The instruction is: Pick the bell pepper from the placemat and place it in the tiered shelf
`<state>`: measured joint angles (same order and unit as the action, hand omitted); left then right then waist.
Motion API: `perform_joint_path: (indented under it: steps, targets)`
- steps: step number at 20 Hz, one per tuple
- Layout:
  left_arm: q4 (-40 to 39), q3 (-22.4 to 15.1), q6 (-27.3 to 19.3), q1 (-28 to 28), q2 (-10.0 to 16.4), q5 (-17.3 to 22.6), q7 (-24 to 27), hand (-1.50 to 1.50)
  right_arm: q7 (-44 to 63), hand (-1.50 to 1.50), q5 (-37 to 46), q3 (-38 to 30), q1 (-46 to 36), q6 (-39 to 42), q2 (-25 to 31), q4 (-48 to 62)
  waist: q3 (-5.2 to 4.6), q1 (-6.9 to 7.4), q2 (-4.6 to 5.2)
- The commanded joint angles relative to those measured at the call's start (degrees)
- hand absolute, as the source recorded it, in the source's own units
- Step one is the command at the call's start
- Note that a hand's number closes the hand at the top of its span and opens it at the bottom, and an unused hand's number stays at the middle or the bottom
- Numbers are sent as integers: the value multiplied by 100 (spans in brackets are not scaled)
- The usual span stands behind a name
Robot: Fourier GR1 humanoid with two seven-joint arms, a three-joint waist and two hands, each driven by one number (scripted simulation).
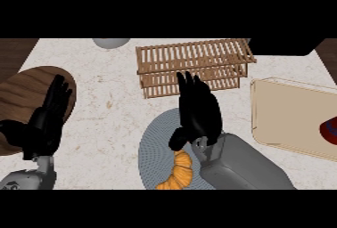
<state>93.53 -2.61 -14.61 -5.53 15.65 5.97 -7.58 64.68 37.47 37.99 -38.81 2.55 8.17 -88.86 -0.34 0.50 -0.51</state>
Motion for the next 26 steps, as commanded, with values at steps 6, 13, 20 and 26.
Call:
perform_joint_path:
  steps: [6, 13, 20, 26]
  targets:
    - [171, -105, -151, -61, -135, -150, -123, 0, 1813, -150, 379, 218, -685, 1043, -799, 1088, 22, 27, 15]
    - [41, 38, 21, 65, -94, 5, 47, 0, 1918, -150, 608, 375, -336, 1386, -807, 1879, 17, -36, 9]
    - [50, 73, 74, 16, -65, -44, 23, 0, 1953, -150, 766, 70, -367, 1379, -809, 1760, 28, -51, 29]
    - [496, 35, 111, 296, -76, -3, -227, 0, 1520, -150, 1124, 29, 265, 1280, -741, 1709, 33, -65, 20]
